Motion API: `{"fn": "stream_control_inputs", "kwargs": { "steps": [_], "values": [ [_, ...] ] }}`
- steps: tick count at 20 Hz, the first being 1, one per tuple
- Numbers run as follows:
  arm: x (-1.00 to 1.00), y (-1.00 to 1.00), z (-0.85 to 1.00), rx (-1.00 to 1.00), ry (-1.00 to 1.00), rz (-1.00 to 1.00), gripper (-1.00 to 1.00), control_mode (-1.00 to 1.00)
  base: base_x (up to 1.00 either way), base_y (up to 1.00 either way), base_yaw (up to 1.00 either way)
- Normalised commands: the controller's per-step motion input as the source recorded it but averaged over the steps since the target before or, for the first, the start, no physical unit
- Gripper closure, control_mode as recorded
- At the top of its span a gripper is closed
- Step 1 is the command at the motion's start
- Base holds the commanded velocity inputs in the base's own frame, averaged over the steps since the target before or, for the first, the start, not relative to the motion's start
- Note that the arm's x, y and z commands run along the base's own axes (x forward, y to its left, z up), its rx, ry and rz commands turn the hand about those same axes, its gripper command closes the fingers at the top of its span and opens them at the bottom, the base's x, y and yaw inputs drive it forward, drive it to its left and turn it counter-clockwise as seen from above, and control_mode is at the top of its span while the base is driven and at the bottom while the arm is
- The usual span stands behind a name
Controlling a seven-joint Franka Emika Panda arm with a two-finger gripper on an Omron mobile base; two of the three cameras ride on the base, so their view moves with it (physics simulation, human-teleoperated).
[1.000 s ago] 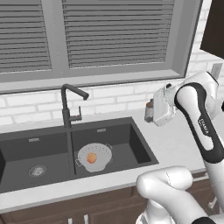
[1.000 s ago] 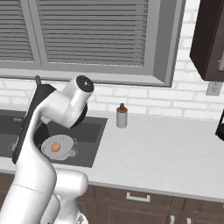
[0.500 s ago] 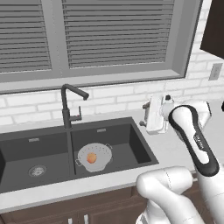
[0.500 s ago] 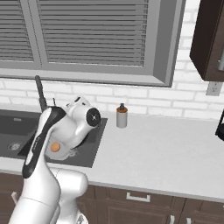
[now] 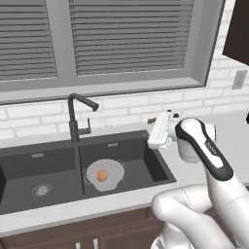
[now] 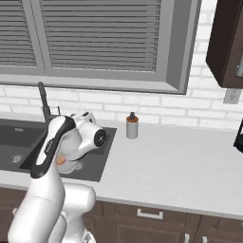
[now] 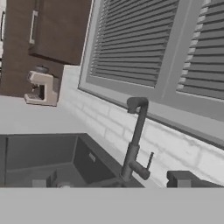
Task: Put the colander in the sink, put the peach in the colander, and turn on the sink faucet and pour water over the colander.
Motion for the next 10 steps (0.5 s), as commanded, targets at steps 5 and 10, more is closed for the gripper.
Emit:
{"fn": "stream_control_inputs", "kwargs": {
  "steps": [5, 10],
  "values": [
    [0.19, 0.28, -0.09, 0.04, 0.00, 0.00, -1.00, -1.00, 0.00, 0.00, 0.00],
    [0.26, 0.41, -0.23, 0.00, 0.00, 0.00, -1.00, -1.00, 0.00, 0.00, 0.00]
  ]
}}
